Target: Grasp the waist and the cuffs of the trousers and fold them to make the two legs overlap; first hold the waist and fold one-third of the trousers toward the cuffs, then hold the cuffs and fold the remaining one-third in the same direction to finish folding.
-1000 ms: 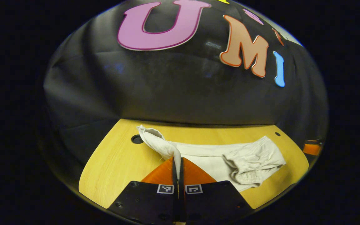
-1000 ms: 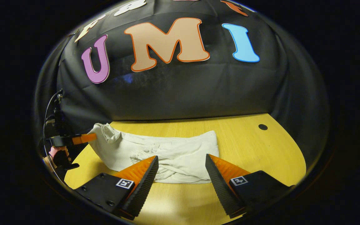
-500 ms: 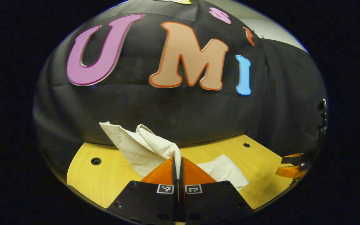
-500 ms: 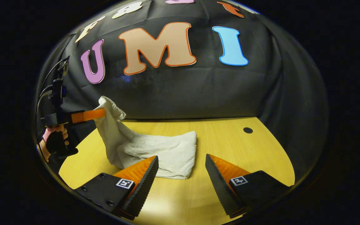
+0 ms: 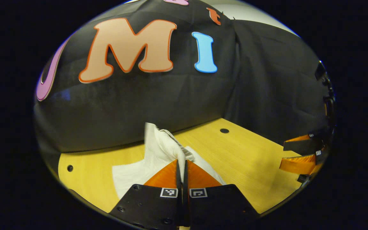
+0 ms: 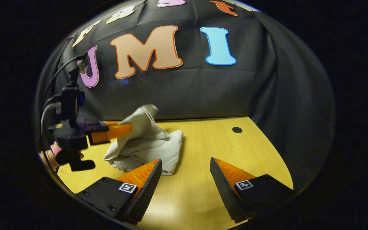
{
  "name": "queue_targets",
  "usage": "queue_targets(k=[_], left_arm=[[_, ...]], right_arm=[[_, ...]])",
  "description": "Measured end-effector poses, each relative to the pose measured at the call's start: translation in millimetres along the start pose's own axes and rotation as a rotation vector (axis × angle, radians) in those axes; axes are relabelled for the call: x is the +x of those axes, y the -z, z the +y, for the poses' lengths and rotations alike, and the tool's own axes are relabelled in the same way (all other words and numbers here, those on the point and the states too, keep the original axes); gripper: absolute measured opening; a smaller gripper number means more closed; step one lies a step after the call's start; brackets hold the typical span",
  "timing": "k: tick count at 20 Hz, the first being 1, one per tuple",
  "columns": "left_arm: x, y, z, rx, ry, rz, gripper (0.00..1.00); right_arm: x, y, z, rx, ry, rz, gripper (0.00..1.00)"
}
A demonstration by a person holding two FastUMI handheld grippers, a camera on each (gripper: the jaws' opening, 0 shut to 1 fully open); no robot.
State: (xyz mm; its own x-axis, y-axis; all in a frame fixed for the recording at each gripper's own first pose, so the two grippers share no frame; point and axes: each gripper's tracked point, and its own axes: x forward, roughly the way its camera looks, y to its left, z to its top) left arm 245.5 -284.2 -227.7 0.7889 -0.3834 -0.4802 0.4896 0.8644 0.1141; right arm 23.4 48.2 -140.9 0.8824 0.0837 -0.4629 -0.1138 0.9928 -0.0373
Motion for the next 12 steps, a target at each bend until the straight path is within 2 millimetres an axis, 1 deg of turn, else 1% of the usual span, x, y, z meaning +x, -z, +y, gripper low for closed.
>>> queue_targets(k=[1,2,4,5,6,7,8,9,10,11,12], left_arm=[[2.7,19.5,-5.9,-0.022,0.013,0.035,0.00],[9.4,35.7,-13.2,-0.044,0.026,0.067,0.00],[22.6,62.0,-23.7,-0.081,0.031,0.112,0.01],[26.0,69.6,-26.1,-0.094,0.029,0.127,0.01],[28.1,73.6,-27.7,-0.099,0.028,0.130,0.02],[30.9,79.2,-28.7,-0.099,0.032,0.138,0.03],[32.5,84.2,-27.9,-0.095,0.036,0.153,0.04],[33.1,91.1,-27.6,-0.093,0.044,0.171,0.06],[28.5,93.4,-30.2,-0.099,0.061,0.185,0.09],[28.9,94.9,-40.4,-0.114,0.101,0.187,0.24],[23.7,89.8,-50.9,-0.135,0.140,0.168,0.49]], right_arm=[[-1.5,1.8,-4.8,0.004,0.004,0.004,0.92],[-3.3,5.3,-8.2,0.008,0.007,0.008,0.96],[-7.0,9.9,-12.3,0.013,0.009,0.017,0.96],[-8.7,11.8,-13.2,0.015,0.008,0.021,0.96],[-10.6,14.5,-12.5,0.017,0.005,0.026,0.92],[-11.7,15.9,-11.6,0.015,0.002,0.029,0.96],[-12.9,18.0,-10.6,0.009,-0.001,0.033,0.92],[-13.1,18.3,-8.6,0.001,-0.006,0.034,0.92],[-15.3,17.9,-6.6,-0.007,-0.011,0.035,0.92],[-15.6,15.8,-3.8,-0.010,-0.018,0.032,0.97],[-17.4,14.5,-0.7,-0.011,-0.026,0.028,0.97]])
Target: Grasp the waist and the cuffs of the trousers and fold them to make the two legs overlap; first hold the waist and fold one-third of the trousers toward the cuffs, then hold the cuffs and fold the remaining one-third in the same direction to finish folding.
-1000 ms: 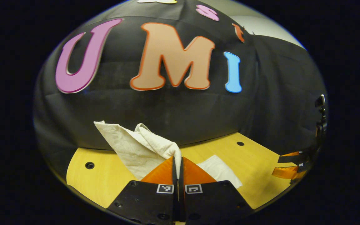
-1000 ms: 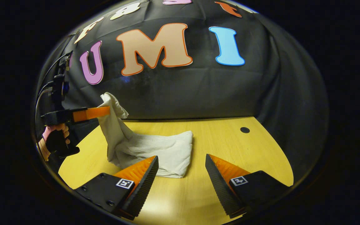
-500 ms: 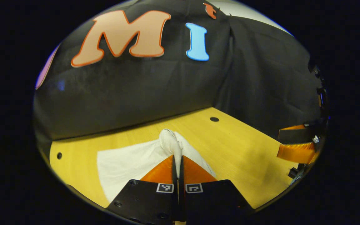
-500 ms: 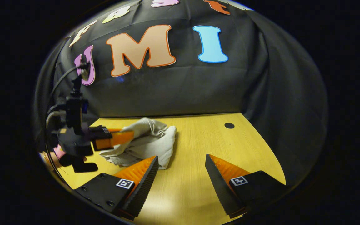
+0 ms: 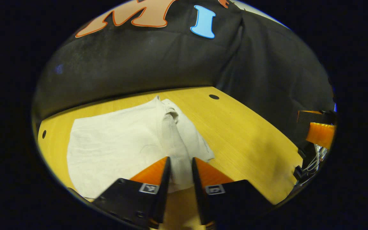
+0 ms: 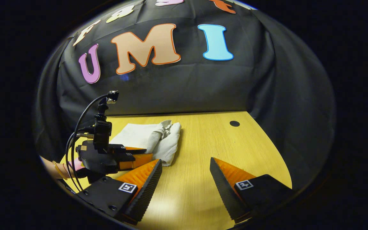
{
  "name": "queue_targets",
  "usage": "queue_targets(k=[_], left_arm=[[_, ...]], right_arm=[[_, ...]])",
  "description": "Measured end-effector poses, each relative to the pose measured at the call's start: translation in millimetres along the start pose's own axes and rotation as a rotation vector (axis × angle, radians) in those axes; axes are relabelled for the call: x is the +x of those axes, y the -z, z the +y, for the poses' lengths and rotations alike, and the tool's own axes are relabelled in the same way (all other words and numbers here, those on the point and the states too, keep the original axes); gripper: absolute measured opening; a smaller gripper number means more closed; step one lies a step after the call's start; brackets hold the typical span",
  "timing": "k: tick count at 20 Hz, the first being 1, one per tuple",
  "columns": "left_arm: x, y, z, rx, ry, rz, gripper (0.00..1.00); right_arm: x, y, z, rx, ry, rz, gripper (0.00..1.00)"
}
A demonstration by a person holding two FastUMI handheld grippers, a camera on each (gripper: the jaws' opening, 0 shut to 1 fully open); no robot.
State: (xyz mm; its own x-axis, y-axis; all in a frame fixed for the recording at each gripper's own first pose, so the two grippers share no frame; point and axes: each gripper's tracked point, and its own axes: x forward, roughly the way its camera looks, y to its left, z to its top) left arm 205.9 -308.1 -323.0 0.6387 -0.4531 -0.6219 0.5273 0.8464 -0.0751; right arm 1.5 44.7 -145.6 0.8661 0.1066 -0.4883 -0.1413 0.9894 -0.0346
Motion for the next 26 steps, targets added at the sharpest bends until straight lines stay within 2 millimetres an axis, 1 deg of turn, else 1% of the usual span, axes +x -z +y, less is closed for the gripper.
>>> queue_targets(k=[1,2,3,4,5,6,7,8,9,10,11,12,14,16,18,20,24,26], left_arm=[[-8.3,-8.9,-8.6,-0.019,0.022,-0.032,0.74],[-19.2,-17.9,-13.2,-0.035,0.030,-0.066,0.78],[-30.8,-25.9,-12.3,-0.045,0.018,-0.093,0.87],[-44.2,-31.9,-9.2,-0.051,-0.007,-0.116,0.89],[-60.1,-39.4,-5.8,-0.056,-0.035,-0.141,0.90],[-78.2,-47.1,-0.4,-0.063,-0.067,-0.175,0.89],[-94.5,-50.6,6.0,-0.067,-0.100,-0.203,0.89],[-114.6,-52.4,15.7,-0.067,-0.142,-0.225,0.89],[-134.6,-54.4,26.2,-0.066,-0.181,-0.247,0.89],[-152.2,-54.4,37.6,-0.066,-0.219,-0.268,0.89],[-166.9,-52.4,49.3,-0.065,-0.258,-0.288,0.89],[-181.2,-50.8,59.7,-0.067,-0.298,-0.306,0.89],[-208.9,-46.1,79.6,-0.087,-0.360,-0.335,0.89],[-232.7,-37.3,97.3,-0.109,-0.402,-0.356,0.89],[-251.8,-29.8,107.0,-0.123,-0.436,-0.367,0.89],[-262.3,-22.7,110.4,-0.130,-0.464,-0.360,0.89],[-274.6,-11.7,117.5,-0.142,-0.484,-0.351,0.89],[-272.5,-7.4,117.3,-0.167,-0.467,-0.346,0.89]], right_arm=[[-0.1,-3.0,3.2,0.000,-0.006,-0.007,0.97],[-1.3,-5.1,6.4,0.002,-0.010,-0.015,0.97],[-1.9,-8.9,11.0,0.011,-0.018,-0.022,0.92],[-3.3,-11.0,15.6,0.023,-0.026,-0.028,0.92],[-4.1,-15.1,21.2,0.033,-0.035,-0.039,0.97],[-6.5,-18.6,25.4,0.041,-0.041,-0.055,0.92],[-8.8,-24.3,29.0,0.047,-0.043,-0.075,0.97],[-11.9,-28.3,32.1,0.052,-0.047,-0.094,0.92],[-15.6,-33.3,34.7,0.055,-0.050,-0.111,0.92],[-18.7,-36.3,36.7,0.056,-0.048,-0.128,0.96],[-23.2,-39.2,37.5,0.055,-0.045,-0.142,0.92],[-27.8,-40.9,37.8,0.055,-0.041,-0.154,0.96],[-37.3,-46.4,38.7,0.058,-0.033,-0.180,0.96],[-44.4,-52.9,38.8,0.053,-0.023,-0.209,0.96],[-50.8,-54.9,38.5,0.041,-0.017,-0.224,0.96],[-54.5,-52.9,39.6,0.029,-0.013,-0.224,0.96],[-58.2,-54.3,45.5,0.020,-0.019,-0.231,0.96],[-58.9,-55.8,47.4,0.017,-0.019,-0.235,0.96]])
